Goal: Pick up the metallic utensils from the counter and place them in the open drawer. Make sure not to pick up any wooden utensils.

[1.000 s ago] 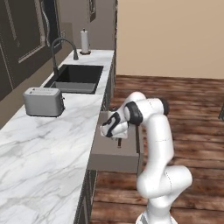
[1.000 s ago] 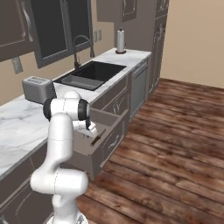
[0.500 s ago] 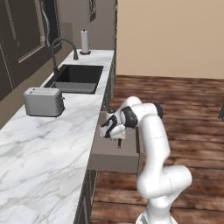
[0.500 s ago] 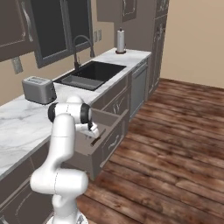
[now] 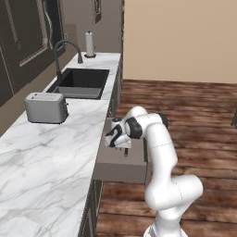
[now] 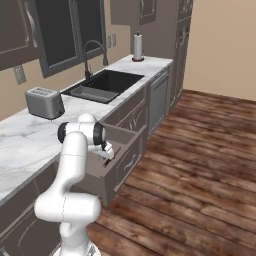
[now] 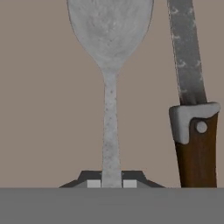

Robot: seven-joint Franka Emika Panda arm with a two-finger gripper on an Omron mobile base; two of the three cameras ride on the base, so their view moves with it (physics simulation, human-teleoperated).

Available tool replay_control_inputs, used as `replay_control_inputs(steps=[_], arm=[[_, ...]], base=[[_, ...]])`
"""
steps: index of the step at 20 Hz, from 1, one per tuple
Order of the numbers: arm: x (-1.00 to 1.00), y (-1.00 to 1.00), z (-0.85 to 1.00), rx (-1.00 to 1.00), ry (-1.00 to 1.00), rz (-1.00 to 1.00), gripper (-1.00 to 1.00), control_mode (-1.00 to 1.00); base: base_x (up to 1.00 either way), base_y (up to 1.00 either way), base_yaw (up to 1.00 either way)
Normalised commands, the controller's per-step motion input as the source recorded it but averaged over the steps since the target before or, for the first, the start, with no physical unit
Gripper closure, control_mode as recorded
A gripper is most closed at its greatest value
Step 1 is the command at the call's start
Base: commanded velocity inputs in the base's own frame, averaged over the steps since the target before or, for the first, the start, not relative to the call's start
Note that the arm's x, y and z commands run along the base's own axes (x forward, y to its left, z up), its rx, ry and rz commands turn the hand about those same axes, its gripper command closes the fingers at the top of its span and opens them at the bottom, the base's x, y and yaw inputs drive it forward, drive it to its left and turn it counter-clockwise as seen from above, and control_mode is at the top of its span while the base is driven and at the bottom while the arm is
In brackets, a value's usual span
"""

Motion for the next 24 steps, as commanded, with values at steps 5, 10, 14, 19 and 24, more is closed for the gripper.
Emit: replay_control_inputs(steps=[5, 10, 14, 19, 24], arm=[[0.0, 0.0, -0.05, 0.0, 0.03, 0.0, 1.0, -1.0], [0.0, 0.0, -0.01, 0.0, 0.01, 0.0, -1.0, -1.0], [0.0, 0.0, 0.0, 0.0, 0.01, 0.0, -1.0, -1.0], [-0.01, 0.0, 0.2, 0.0, 0.01, 0.0, -1.0, -1.0], [-0.12, 0.0, 0.66, 0.0, 0.0, 0.0, -1.0, -1.0]], base=[[0.0, 0.0, 0.0], [0.0, 0.0, 0.0], [0.0, 0.0, 0.0], [0.0, 0.0, 0.0], [0.0, 0.0, 0.0]])
